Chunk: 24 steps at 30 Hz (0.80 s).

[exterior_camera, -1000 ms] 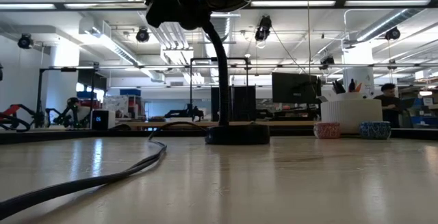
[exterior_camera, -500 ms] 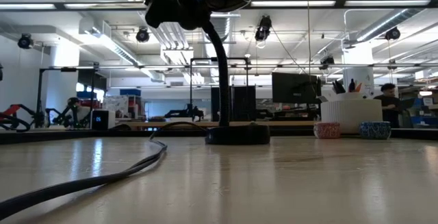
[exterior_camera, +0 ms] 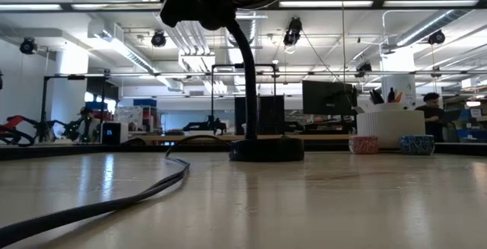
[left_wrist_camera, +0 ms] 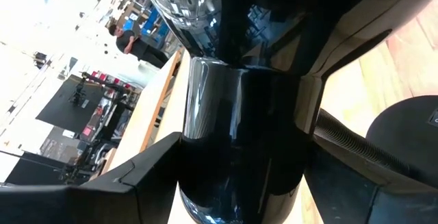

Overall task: Screw lightbulb
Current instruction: Insert the lightbulb into the lamp

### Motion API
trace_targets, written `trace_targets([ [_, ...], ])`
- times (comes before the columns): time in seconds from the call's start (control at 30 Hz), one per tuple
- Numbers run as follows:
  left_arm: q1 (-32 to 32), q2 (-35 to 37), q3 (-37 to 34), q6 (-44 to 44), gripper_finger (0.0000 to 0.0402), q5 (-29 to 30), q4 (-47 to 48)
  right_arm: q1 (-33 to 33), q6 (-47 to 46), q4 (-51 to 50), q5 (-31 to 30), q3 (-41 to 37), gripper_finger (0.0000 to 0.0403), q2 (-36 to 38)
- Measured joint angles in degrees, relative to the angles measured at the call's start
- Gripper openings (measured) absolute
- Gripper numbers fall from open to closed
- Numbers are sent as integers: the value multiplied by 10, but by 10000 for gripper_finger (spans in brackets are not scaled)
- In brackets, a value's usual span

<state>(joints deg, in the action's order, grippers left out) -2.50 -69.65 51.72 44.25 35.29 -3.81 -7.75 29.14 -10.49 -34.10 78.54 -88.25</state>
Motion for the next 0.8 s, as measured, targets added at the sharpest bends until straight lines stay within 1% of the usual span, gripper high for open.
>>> trace_targets([
  [0.13, -1, 0, 0, 0, 263, 1, 0, 0, -51, 2, -3, 0, 259, 0],
  [0.2, -1, 0, 0, 0, 263, 1, 0, 0, -87, 4, -3, 0, 259, 0],
  [0.3, -1, 0, 0, 0, 263, 1, 0, 0, -158, 9, -3, 0, 271, 0],
  [0.47, -1, 0, 0, 0, 263, 1, -1, 0, -315, 18, -5, 0, 283, 0],
  [0.7, -1, 0, 0, 0, 263, 0, -2, 0, -581, 17, -8, 0, 279, 0],
  [0.73, -1, 0, 0, 0, 263, 1, -2, 0, -610, 16, -8, 0, 279, 0],
  [0.8, -1, 0, 0, 1, 263, 1, -2, -1, -631, 15, -5, 0, 284, 0],
])
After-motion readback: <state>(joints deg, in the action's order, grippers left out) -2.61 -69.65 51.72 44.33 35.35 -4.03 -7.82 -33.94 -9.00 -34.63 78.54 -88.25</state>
